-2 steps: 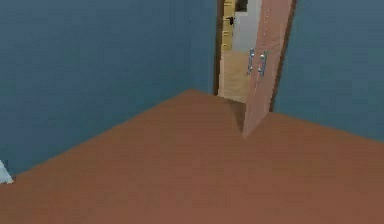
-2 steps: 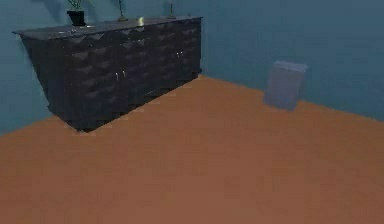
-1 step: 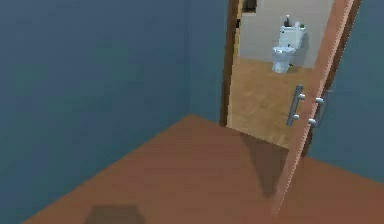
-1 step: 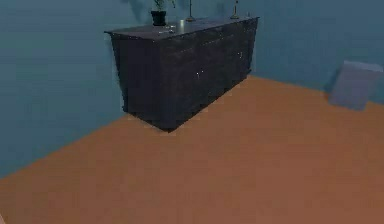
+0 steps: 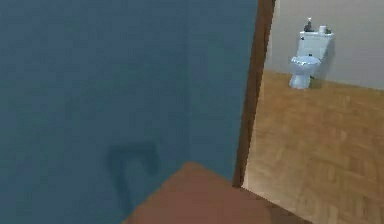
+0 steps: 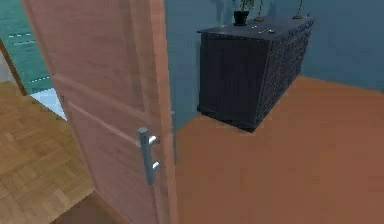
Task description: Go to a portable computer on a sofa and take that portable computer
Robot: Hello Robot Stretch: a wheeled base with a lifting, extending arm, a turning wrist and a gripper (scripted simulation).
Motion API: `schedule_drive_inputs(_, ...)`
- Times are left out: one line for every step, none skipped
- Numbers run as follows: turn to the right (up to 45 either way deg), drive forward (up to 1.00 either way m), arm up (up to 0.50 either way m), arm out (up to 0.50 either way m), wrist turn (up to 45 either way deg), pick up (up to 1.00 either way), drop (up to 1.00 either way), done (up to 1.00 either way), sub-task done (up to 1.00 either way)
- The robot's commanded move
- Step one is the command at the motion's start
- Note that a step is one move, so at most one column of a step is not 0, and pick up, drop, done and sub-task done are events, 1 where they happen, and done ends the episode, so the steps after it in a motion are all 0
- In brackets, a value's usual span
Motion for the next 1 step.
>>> schedule_drive_inputs(0.0, 0.3, 0.0, 0.0, 0.0, 0.0, 0.0, 0.0, 0.0)
